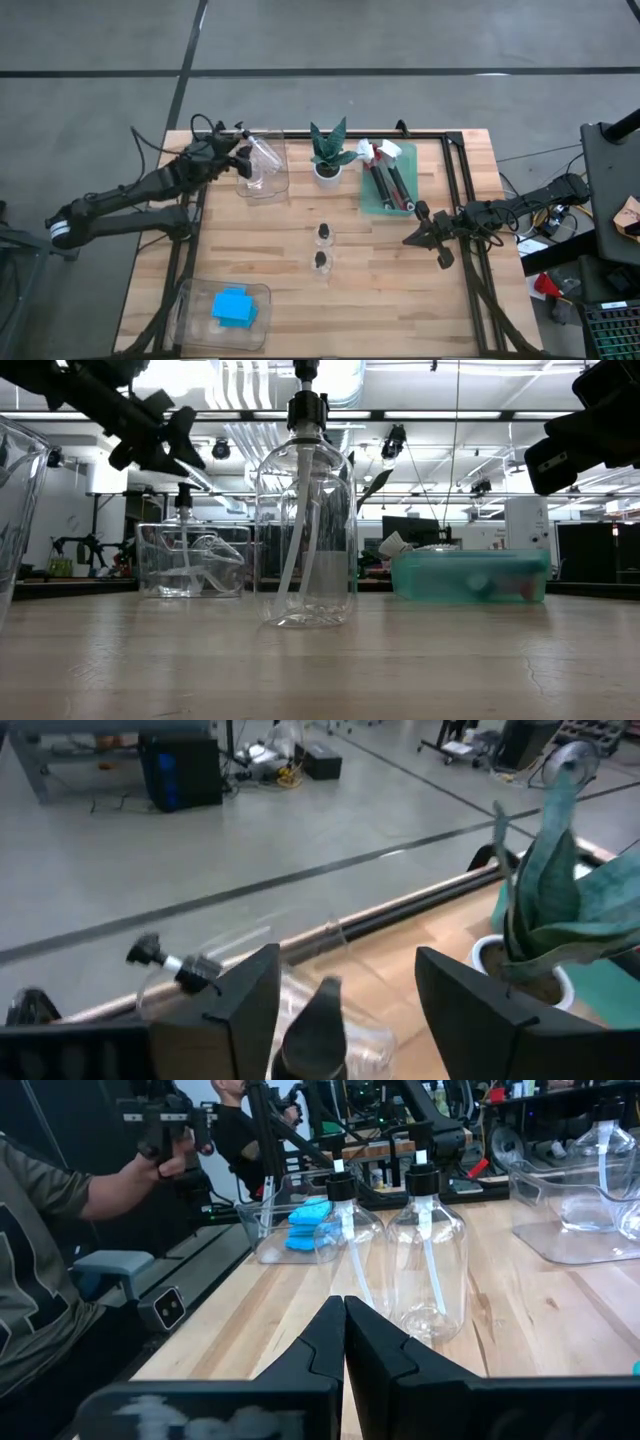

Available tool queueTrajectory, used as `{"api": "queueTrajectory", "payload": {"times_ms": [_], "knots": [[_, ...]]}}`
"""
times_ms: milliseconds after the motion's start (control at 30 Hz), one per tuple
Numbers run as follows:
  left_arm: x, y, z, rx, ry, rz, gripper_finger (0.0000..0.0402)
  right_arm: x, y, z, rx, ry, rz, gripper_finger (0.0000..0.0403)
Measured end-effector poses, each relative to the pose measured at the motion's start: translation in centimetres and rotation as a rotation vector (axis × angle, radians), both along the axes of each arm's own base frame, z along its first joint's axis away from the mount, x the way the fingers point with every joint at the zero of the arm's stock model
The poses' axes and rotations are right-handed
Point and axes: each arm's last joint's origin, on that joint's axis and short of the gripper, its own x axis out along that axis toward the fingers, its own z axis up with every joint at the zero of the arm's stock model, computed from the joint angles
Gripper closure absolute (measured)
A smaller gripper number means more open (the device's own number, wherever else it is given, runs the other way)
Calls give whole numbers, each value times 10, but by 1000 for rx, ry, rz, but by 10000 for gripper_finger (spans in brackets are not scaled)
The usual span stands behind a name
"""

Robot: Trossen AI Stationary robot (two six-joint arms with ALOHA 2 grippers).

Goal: Pick & Place Kitchen Sink Supplies
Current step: Put the black soap dispenser into the top transparent bin

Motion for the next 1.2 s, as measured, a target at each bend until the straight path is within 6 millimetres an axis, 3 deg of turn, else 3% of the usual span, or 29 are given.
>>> {"api": "queueTrajectory", "payload": {"times_ms": [200, 433, 667, 900, 1200], "knots": [[-1, -7, 25, 41, -87, -145, 177, 0, 0, 0, 0, 0, 0, 394], [16, -35, 41, 54, -292, -720, 177, 0, 0, 0, 0, 0, 0, 394], [36, -68, 34, 13, -280, -930, 177, 0, 0, 0, 0, 0, 0, 394], [62, -117, 22, 68, -227, -1181, 177, 0, 0, 0, 0, 0, 0, 394], [94, -155, -4, 78, -176, -1154, 177, 0, 0, 0, 0, 0, 0, 394]]}}
